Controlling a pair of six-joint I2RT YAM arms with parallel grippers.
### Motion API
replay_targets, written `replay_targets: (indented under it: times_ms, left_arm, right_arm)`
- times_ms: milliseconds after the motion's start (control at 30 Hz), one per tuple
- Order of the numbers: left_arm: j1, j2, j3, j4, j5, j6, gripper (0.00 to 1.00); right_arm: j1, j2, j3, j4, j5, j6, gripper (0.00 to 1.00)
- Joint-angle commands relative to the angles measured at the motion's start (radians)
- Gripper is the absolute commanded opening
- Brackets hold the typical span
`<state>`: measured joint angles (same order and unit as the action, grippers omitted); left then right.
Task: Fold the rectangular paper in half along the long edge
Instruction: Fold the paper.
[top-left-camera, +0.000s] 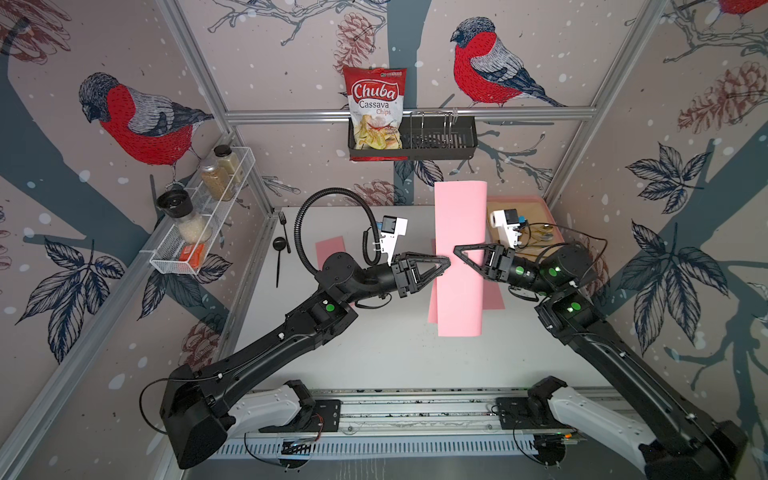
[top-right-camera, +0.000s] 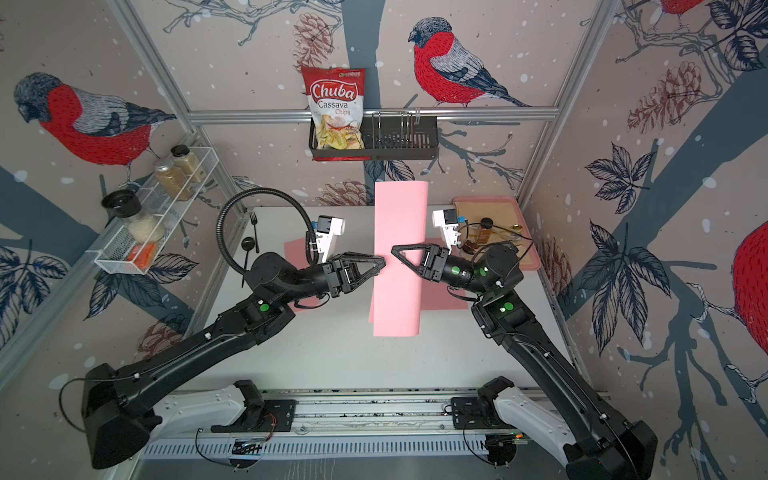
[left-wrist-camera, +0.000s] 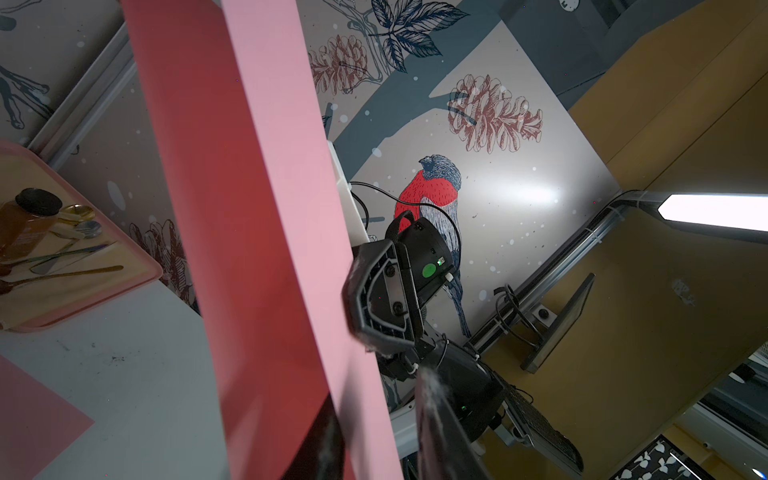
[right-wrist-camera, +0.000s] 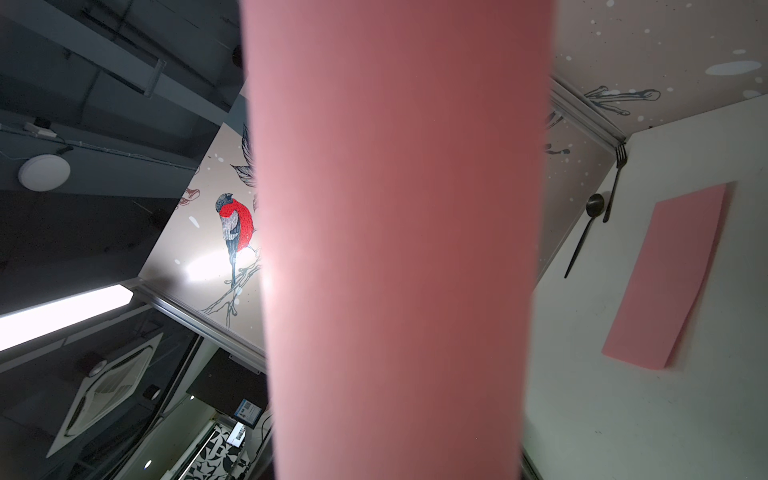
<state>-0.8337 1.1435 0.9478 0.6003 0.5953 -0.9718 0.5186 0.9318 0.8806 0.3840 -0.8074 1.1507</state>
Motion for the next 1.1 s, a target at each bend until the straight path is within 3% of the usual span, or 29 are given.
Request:
replay_targets:
  times_ms: [0,133,233,533,833,1067]
  left_arm:
    - [-0.009,0.003,0.008,0.045,0.001,-0.004,0.24]
    - [-0.013,0.002,0.007,0.039,0.002,0.002,0.08]
    - [-0.013,-0.002,0.012,0.027,0.0,0.01,0.02]
    - [-0.013,0.003,0.02,0.017,0.002,0.018,0.0]
    - [-0.013,0.011,0.02,0.019,0.001,0.018,0.03]
    - [-0.012,0.018,0.013,0.033,0.003,0.012,0.03]
  right_arm:
    - [0.001,0.002,0.009,0.031,0.012,-0.016,0.44]
    - [-0.001,0.006,0.017,0.018,0.0,-0.027,0.44]
    - [-0.006,0.003,0.02,0.005,-0.025,-0.039,0.45]
    - [-0.02,-0.011,0.068,-0.14,-0.078,-0.134,0.47]
    - [-0.022,-0.011,0.072,-0.117,-0.093,-0.114,0.53]
    - [-0.02,-0.018,0.057,-0.078,-0.078,-0.09,0.49]
